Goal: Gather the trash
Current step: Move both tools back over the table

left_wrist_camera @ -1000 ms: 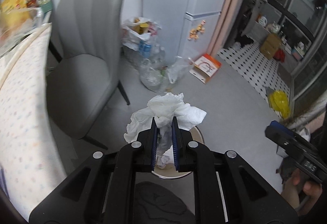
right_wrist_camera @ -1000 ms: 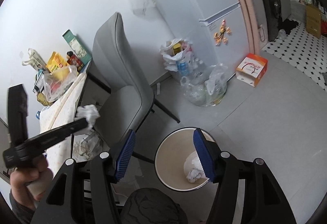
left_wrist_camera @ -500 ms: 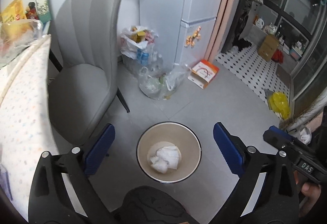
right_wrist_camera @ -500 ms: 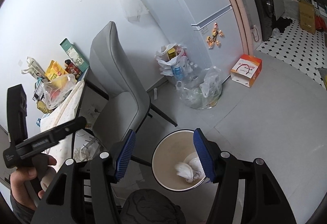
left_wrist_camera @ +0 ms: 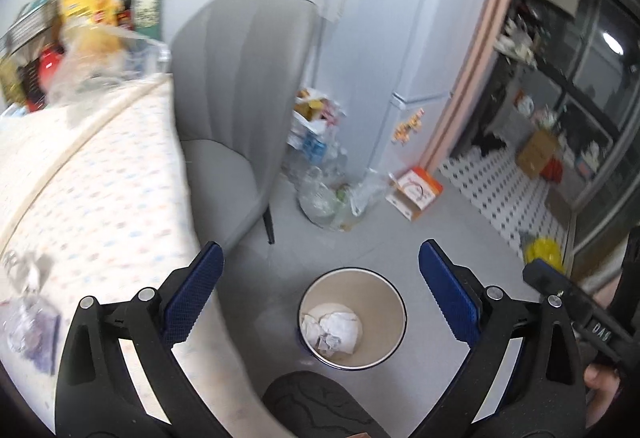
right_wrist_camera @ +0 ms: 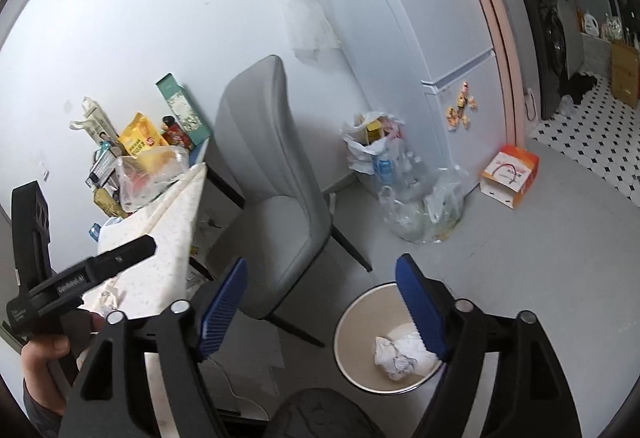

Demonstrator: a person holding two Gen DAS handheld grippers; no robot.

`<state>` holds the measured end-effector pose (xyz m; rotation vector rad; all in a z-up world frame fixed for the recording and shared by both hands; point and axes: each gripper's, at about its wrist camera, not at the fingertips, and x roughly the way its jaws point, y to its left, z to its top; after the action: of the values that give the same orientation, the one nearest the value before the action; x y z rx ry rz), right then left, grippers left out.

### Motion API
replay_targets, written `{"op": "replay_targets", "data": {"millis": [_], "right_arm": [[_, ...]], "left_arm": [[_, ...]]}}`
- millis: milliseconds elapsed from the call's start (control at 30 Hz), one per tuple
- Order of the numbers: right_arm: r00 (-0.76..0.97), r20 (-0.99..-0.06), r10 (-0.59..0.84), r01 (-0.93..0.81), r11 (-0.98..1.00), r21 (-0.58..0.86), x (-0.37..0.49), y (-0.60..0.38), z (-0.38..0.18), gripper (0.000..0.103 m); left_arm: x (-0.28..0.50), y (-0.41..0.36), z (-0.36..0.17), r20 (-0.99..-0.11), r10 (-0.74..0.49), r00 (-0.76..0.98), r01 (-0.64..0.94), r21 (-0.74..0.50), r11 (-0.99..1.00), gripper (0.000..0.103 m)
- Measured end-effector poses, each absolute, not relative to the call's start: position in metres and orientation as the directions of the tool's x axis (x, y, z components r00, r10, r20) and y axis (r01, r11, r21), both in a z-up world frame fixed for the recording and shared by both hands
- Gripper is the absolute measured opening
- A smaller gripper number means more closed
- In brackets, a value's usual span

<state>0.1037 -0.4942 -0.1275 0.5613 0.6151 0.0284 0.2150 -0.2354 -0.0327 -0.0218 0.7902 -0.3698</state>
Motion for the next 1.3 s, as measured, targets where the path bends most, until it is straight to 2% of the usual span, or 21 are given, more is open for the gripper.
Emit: {"op": "replay_targets", "data": {"millis": [233, 300, 933, 1300], "right_arm": [[0.819, -0.533, 0.214, 0.080, 0.876, 0.475, 0.102, -0.453, -0.110, 0.093], [0.824, -0.522, 0.221, 0.061, 0.880, 0.470, 0.102, -0.441, -0.103, 0.095], [0.765, -0.509, 0.394, -0.172, 0.887, 0.428, 0.108, -0.318, -0.072, 0.095], [0.707, -0.531, 0.468, -0.281, 0.874, 0.396, 0.108, -0.254, -0.071, 0.095]], "left_arm": [[0.183, -0.161, -0.018, -0.648, -0.275, 0.710, 0.203, -0.185, 0.961, 0.097], [0.176, -0.140, -0.017, -0.642, -0.256, 0.723, 0.169, -0.194, 0.966, 0.097], [0.096, 0.029, -0.021, -0.602, -0.057, 0.797, -0.090, -0.213, 0.973, 0.097], [0.051, 0.087, -0.049, -0.631, 0.037, 0.775, -0.211, -0.203, 0.956, 0.097]]}}
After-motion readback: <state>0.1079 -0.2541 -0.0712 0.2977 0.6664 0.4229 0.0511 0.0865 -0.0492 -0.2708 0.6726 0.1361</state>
